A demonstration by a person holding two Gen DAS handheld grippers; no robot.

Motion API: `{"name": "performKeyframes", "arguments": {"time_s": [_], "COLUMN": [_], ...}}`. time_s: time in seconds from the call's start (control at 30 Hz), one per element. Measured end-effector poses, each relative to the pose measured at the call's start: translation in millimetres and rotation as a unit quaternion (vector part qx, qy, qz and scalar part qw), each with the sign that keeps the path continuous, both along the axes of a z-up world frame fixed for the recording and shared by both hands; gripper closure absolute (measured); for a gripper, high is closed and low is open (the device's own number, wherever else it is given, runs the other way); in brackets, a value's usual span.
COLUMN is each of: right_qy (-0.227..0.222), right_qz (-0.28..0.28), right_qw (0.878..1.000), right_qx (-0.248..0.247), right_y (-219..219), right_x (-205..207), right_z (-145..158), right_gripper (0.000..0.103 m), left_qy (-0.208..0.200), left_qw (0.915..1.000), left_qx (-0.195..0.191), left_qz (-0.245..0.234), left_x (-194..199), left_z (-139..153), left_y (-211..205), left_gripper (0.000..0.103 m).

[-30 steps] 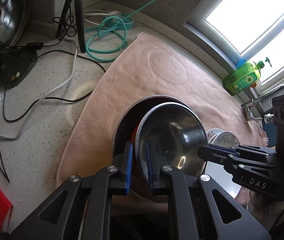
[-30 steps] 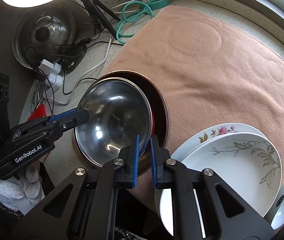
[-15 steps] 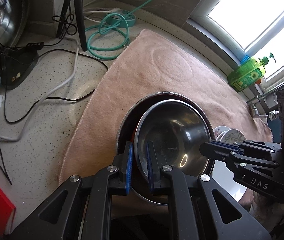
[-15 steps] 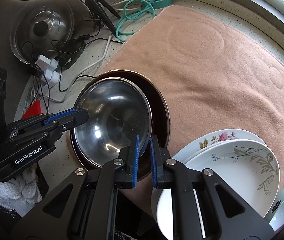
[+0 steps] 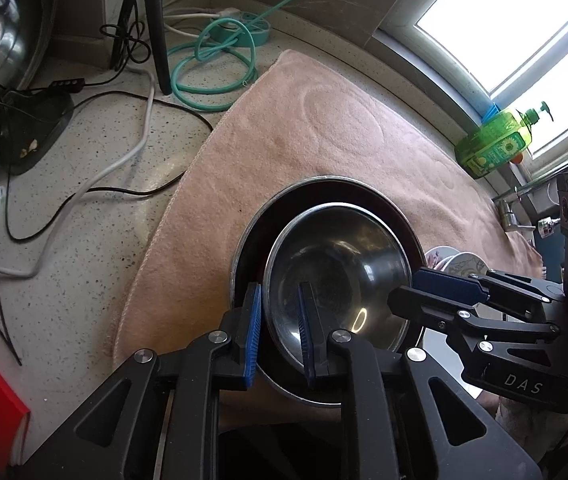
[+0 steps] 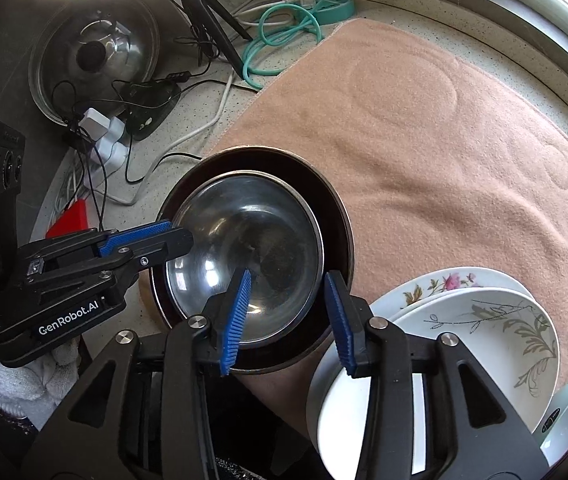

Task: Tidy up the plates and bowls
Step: 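Lower the red-bottomed bowl into the large steel bowl with the left tool, then open the left tool and release the red-bottomed bowl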

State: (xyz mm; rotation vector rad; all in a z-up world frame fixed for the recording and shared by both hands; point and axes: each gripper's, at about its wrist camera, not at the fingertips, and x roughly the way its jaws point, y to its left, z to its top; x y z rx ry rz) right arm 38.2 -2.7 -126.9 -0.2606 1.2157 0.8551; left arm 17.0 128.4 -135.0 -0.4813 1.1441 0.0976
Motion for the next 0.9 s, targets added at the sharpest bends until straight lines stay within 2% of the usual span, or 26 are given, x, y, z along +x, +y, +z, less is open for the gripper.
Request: {"name": "performKeyframes", "arguments": {"time_s": [0.5, 0.63, 0.73, 0.77, 0.8, 0.83, 0.9], "right_qy": [-0.012, -0.020, -0.033, -0.037, -0.041, -0.045, -0.057], "right_qz": [-0.005, -0.014, -0.023, -0.027, -0.031, -0.034, -0.041], "right_qw": [0.999, 0.999, 0.998, 0.998, 0.997, 0.997, 0.995], "right_qx": [0.035, 0.049, 0.053, 0.054, 0.056, 0.060, 0.064], "right_y": [-10, -22, -32, -36, -41, -46, -57], "right_x": [-6, -6, -6, -6, -6, -6, -7], "right_z": [26, 36, 44, 47, 49, 51, 56], "right_gripper": [0.062, 0.047, 0.045, 0.040, 0.036, 0.030, 0.026], "left_qy": [-0.019, -0.027, -0.036, -0.040, -0.043, -0.047, -0.056], "left_qw": [0.9997, 0.9995, 0.9992, 0.9991, 0.9989, 0.9988, 0.9981], "left_qx": [0.014, 0.013, 0.014, 0.014, 0.014, 0.016, 0.025], "left_qz": [0.002, 0.002, 0.003, 0.004, 0.004, 0.004, 0.006], "left_x": [-4, -6, -7, -8, -8, -8, -10], "left_z": [18, 26, 32, 34, 36, 38, 43], "left_y": [3, 2, 0, -1, -3, -5, -10], "left_gripper": [0.086, 0.084, 0.082, 0.082, 0.078, 0.068, 0.058]}}
